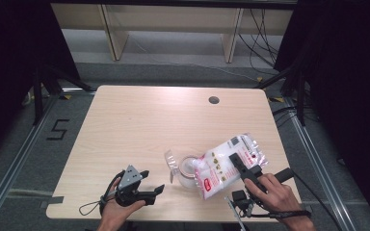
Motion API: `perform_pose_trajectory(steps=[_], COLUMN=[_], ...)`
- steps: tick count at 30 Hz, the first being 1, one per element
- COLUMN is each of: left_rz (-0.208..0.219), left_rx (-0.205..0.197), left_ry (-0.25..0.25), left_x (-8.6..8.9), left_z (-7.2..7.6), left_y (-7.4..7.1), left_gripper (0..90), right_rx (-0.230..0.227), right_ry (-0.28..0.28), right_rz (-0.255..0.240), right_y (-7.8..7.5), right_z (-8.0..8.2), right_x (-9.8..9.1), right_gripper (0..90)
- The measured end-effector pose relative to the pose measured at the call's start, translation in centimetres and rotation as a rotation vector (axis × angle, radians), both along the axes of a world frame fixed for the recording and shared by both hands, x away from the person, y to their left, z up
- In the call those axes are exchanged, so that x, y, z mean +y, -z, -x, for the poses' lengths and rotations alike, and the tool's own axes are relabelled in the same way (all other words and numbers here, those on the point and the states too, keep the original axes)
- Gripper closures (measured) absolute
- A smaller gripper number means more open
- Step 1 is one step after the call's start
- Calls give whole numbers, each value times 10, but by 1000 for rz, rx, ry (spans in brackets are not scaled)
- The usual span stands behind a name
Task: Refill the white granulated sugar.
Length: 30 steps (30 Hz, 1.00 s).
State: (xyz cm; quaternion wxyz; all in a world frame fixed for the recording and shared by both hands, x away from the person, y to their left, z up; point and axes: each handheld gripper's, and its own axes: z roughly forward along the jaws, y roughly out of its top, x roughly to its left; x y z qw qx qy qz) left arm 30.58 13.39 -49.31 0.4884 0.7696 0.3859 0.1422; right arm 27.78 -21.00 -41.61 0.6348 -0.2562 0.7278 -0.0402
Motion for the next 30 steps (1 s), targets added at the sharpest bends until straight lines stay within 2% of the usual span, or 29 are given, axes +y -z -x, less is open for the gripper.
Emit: perform_pose_trajectory(steps=[13,30], left_rz=[1,4], left_rx=[0,1], left_ry=[0,1], left_x=[0,0], left_z=[0,0], left_y=[0,0], left_gripper=[232,232], right_rx=[-4,7], right_ry=[-12,-1], right_rz=[-1,-5], right_y=[0,0], right_z=[0,1], right_x=[0,-1], right_gripper=[742,745])
